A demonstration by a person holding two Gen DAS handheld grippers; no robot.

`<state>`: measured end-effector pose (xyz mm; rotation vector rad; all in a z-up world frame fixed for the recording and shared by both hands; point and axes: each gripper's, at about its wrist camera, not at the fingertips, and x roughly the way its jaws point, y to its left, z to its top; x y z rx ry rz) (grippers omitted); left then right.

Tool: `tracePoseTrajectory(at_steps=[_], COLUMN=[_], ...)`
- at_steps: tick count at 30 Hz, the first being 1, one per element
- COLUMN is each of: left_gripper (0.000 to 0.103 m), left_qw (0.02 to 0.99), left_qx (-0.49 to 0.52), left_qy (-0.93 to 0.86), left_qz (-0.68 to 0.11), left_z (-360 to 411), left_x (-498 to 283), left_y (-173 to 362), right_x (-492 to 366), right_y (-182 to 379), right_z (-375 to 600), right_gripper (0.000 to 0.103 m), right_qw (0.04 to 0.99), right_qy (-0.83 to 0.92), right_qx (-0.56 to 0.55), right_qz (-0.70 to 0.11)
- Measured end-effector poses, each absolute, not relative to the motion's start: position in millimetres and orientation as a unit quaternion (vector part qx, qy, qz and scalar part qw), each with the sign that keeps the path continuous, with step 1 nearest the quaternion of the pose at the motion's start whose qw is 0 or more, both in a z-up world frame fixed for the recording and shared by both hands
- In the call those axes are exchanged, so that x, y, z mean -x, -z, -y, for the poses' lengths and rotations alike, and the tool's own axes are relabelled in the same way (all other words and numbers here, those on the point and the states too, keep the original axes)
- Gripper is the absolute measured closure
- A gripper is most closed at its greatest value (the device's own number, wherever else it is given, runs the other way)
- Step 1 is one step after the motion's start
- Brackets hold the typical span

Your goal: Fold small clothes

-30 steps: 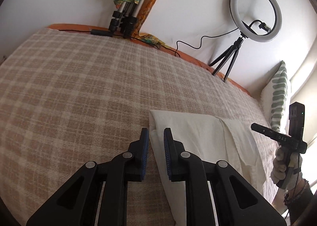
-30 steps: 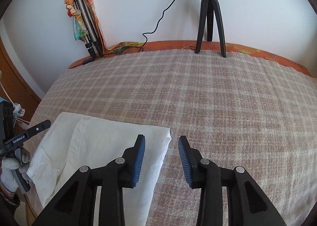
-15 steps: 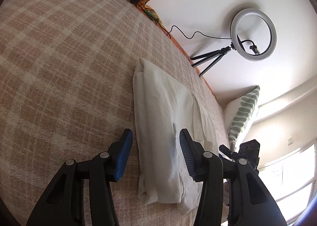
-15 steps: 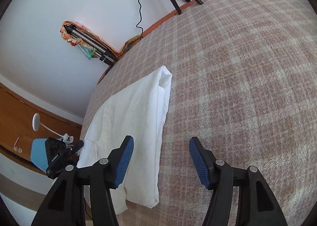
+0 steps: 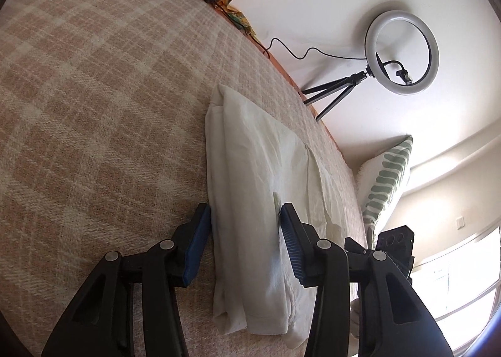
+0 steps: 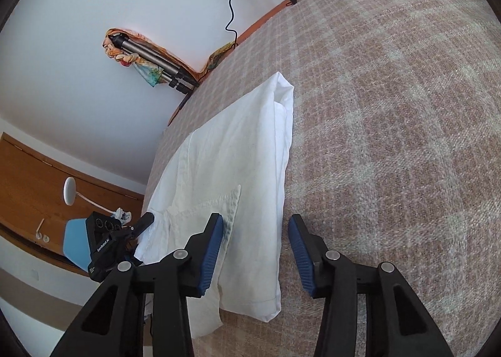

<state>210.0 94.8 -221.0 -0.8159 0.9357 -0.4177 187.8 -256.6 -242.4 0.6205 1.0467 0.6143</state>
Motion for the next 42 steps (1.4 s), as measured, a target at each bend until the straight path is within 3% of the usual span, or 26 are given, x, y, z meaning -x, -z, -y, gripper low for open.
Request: tracePoseTrajectory(at_steps=[9, 12, 28, 42], left_gripper=[0.084, 0.09, 0.093, 0.093], left_qw=[0.809, 0.825, 0.849, 0.843], left_qx=[0.335, 0.305, 0.222, 0.168], left_qy=[0.202, 0.204, 0.259, 0.315], left_qz=[-0.438, -0.431, -0.404, -0.402], left_z=[-88, -81, -22, 85], left_x=[-211, -208, -224, -295], left_y=[219, 207, 142, 150], right_x=[-185, -182, -178, -223], right_y=[234, 221, 149, 105], right_z=[240, 232, 247, 346], right_gripper=[0.086, 0.091, 0.095, 0.096], right_qw=[0.79, 0.804, 0.856, 0.898], right_qy=[-0.277, -0.273, -0.258, -0.178], right_qx=[-0.237, -0.2, -0.118, -0.075], right_qz=[-0.494, -0.489, -0.431, -0.396])
